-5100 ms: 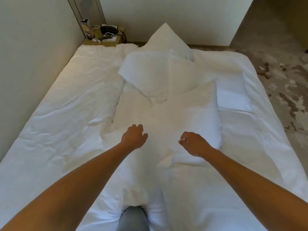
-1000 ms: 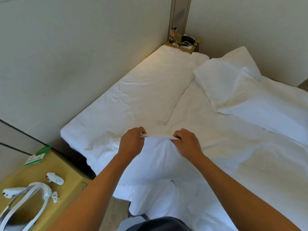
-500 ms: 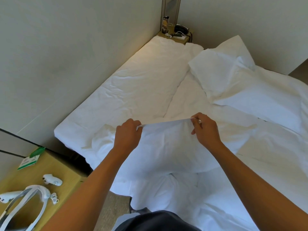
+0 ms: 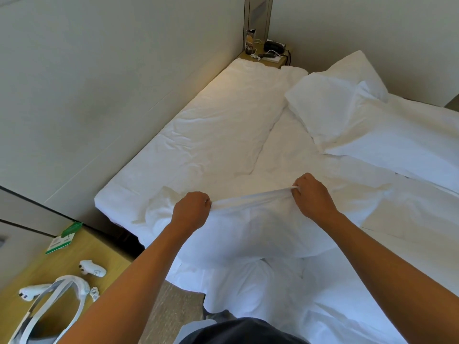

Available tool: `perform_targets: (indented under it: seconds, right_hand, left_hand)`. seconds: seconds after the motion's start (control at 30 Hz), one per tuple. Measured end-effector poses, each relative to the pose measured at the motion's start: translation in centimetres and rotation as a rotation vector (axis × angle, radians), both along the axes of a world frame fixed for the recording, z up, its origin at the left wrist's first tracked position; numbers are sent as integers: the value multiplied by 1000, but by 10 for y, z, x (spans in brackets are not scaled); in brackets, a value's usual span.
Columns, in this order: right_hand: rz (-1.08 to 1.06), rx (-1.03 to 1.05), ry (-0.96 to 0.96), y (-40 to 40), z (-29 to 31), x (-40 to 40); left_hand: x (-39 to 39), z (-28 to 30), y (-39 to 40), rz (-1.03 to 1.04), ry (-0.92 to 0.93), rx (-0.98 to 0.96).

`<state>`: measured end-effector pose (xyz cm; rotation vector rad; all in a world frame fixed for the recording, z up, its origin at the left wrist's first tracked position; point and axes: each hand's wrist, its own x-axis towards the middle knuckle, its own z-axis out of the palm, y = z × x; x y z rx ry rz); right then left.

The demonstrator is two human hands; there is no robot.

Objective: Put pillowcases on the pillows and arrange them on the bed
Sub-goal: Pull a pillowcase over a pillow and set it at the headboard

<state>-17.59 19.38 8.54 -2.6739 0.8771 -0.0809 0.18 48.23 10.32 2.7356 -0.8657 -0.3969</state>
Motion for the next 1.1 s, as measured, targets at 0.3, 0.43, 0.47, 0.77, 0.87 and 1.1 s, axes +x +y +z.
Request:
perform_targets:
  seconds: [0.3,0.43,0.47,0.77,0.87,1.1]
  right_hand:
    - [4,188,-266,-20,-24,-17]
    - [17,278,-343,-25,-30,-16]
    - [17,264,-334,-26,-30,-14]
    - [-79,60,-235,-5,-5,2]
    - [-128,-52,-344,17,13,18]
    - [-297,-215,-448,61,54,62]
  left_hand:
    - [-25,-8,0,-16,-102,110]
    - [-31,-2,-2,56,-184,156]
    - [-31,-1,-1,69,-191,153]
    - [12,-5,16,-35,69,-75]
    - [39,-2,27,-38,118,-167]
    - [119,33,48,-167,4,-318]
